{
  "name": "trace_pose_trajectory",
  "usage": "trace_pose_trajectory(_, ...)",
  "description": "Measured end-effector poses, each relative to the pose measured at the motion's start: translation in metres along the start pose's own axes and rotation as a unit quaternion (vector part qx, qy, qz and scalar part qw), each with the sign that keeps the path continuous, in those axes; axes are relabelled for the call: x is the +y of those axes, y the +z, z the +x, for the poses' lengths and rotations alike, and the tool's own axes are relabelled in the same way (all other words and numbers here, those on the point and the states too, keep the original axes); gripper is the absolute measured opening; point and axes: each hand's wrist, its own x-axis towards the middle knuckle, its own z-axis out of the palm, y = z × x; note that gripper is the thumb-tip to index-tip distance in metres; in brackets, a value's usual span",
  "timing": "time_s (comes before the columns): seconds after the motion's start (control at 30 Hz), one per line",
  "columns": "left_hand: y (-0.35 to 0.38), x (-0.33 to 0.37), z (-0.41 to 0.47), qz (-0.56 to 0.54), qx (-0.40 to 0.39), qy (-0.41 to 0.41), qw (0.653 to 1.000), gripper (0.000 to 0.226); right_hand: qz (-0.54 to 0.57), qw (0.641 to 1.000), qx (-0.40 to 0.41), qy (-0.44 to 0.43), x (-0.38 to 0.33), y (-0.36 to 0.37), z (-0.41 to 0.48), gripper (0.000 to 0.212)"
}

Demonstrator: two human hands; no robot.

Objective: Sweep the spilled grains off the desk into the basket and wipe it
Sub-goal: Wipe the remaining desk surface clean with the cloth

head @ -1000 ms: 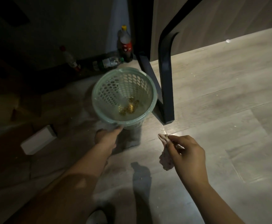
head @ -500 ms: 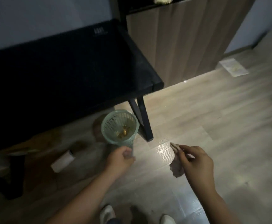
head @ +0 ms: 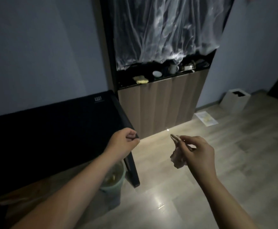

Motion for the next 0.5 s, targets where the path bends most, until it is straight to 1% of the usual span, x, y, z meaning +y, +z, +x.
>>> trace_pose_trajectory(0.1, -0.008, 0.035, 0.015, -0.013, 0.022, 0.030, 0.999, 0.025, 0.004, 0.999, 0.014, -0.038, -0.021, -0.018, 0.029, 0.016)
trace_pose_trajectory(0.27, -0.022, 0.083, 0.046, -0.008, 0.026, 0.079, 0.996, 0.025, -0.007, 0.996, 0.043, -0.079, -0.051, -0.034, 0.079, 0.018)
trace_pose_trajectory(0.37, -0.034, 0.096, 0.069, -0.002, 0.028, 0.098, 0.995, 0.028, -0.023, 0.993, 0.057, -0.104, -0.066, -0.032, 0.113, 0.016)
trace_pose_trajectory(0.5, -0.053, 0.093, 0.108, -0.011, 0.045, 0.117, 0.992, 0.028, -0.036, 0.987, 0.068, -0.144, -0.080, -0.010, 0.154, 0.017)
